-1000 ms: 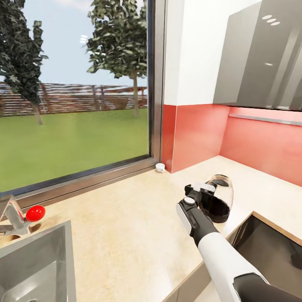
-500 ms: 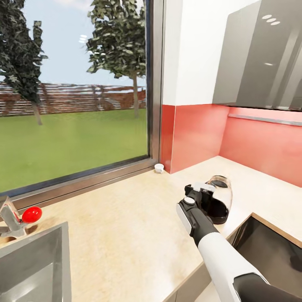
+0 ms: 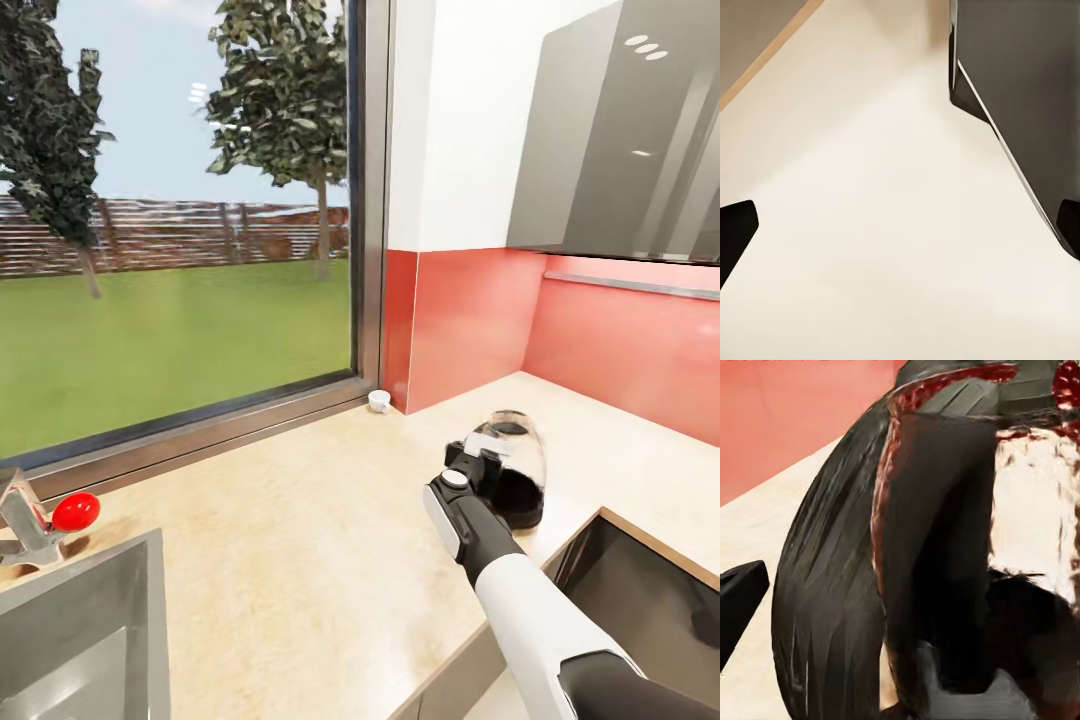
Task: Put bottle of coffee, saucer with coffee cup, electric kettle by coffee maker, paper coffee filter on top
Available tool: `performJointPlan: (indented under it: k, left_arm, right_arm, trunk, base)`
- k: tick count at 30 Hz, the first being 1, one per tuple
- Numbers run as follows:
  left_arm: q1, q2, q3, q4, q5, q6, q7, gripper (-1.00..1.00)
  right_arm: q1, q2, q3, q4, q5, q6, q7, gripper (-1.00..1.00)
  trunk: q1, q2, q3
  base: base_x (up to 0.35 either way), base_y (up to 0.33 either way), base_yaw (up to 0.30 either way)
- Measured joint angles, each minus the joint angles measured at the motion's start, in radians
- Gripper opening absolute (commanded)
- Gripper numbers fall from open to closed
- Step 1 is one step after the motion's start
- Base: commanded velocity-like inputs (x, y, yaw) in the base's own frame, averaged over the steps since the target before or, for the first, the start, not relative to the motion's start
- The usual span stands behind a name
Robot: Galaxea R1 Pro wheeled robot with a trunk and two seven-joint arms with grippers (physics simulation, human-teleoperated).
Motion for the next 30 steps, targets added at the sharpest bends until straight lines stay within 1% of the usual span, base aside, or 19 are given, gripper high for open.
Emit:
performJointPlan:
  k: [25, 29, 30]
  left_arm:
    - [0.0, 0.001, 0.0, 0.0, 0.0, -0.001, -0.002, 1.0]
    - [0.0, 0.002, 0.001, 0.0, 0.001, -0.004, -0.004, 1.0]
    - [0.0, 0.003, 0.002, 0.0, 0.001, -0.004, -0.005, 1.0]
  right_arm:
    - [0.0, 0.002, 0.002, -0.012, -0.005, 0.0, 0.002, -1.0]
    - [0.0, 0.003, 0.009, -0.015, -0.005, 0.001, 0.006, -1.0]
    - [0.0, 0.004, 0.016, -0.028, -0.003, 0.002, 0.009, -1.0]
  trunk:
    - [0.0, 0.0, 0.0]
    - [0.0, 0.0, 0.0]
    - [0.0, 0.0, 0.0]
  base:
    - [0.0, 0.0, 0.0]
    - [0.0, 0.0, 0.0]
    - [0.0, 0.0, 0.0]
